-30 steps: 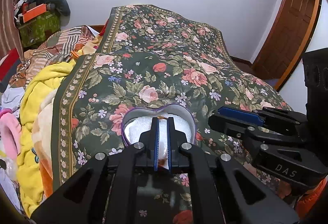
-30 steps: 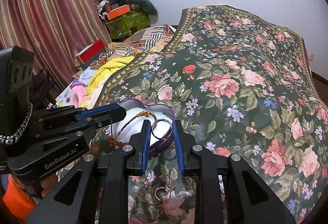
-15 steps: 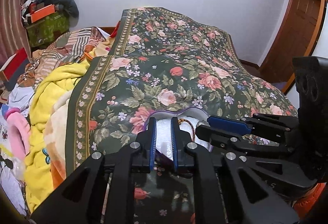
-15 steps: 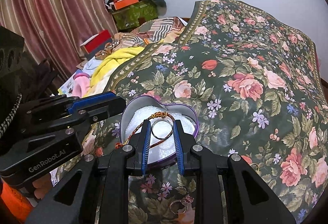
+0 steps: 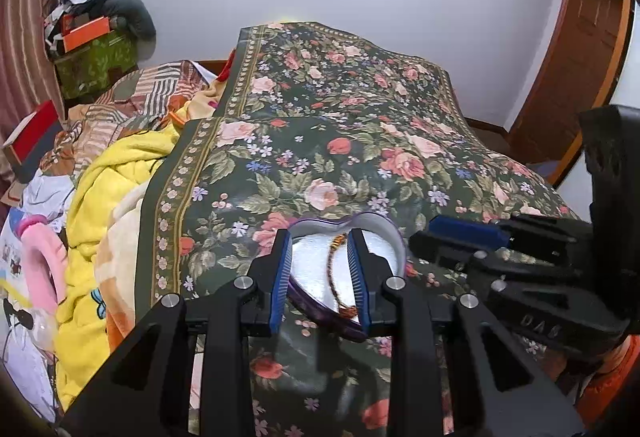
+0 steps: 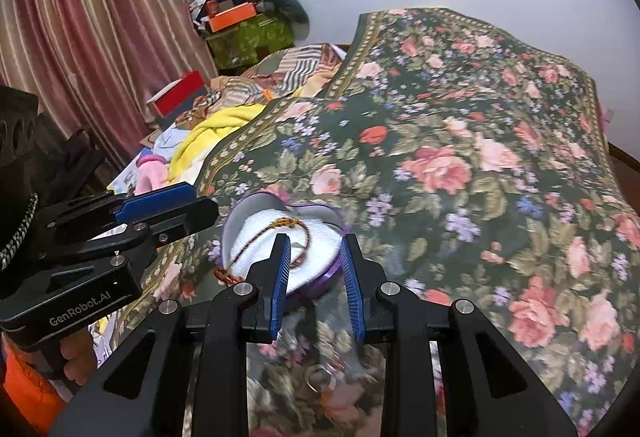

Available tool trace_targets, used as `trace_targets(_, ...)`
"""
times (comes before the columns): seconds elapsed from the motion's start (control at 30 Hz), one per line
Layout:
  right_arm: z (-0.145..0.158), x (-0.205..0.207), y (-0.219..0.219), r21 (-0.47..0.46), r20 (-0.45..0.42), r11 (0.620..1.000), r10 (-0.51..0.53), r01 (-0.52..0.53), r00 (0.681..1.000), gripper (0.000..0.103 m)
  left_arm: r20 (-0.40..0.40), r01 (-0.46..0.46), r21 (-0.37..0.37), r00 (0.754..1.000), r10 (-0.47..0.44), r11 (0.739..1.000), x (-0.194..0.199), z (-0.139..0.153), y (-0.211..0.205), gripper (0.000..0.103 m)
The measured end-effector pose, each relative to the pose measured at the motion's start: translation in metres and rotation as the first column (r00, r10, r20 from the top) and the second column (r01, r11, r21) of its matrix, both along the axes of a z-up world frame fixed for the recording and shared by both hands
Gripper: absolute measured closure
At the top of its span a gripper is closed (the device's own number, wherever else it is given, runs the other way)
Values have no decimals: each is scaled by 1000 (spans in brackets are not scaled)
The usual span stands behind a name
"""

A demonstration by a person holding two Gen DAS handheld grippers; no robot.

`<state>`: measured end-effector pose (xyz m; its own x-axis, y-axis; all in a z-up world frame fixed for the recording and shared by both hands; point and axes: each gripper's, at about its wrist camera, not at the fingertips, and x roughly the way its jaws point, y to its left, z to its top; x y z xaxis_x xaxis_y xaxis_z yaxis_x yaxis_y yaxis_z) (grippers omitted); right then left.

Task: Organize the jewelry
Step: 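Carry the bracelet and ring over the heart tin and open both tools inside, then move the left tool to the gem-set silver ring while the right tool approaches the red beaded earring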

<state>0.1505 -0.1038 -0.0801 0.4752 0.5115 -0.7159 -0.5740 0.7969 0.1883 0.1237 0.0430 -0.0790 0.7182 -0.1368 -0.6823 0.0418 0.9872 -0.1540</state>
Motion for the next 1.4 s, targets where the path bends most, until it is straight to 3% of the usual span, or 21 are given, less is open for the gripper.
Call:
trace_targets(0.37,9,-12,-62,-5,-2,993,-120,120,993,80,-19,82,29,996,-82,996,-15,5,-44,70)
trace_targets(0.5,8,-16,-83,-9,-9,988,-156,156,988,79,-41,116,38,993,-114,993,-22,1,-61,64)
trace_targets(0.77,2,-29,-115,-24,-20,979,-201,200,979,79,-109,180,48,979,-174,982,-28,-17,-90,64)
trace_targets(0.93,-8,-35,-125,-51,-32,976,-213,211,977,62,-156,214,40,966,-206,976,-25,-31,-104,64)
trace_targets(1.33,-39,-34,-116,-107,-112,981,-172,161,979,62,-207,200,27,960,-190,980,-12,-56,-106,64)
trace_targets(1.4,-44,-33,-113,-114,-123,982,-165,151,979,62,-206,201,27,960,-191,979,-11,-58,-107,68)
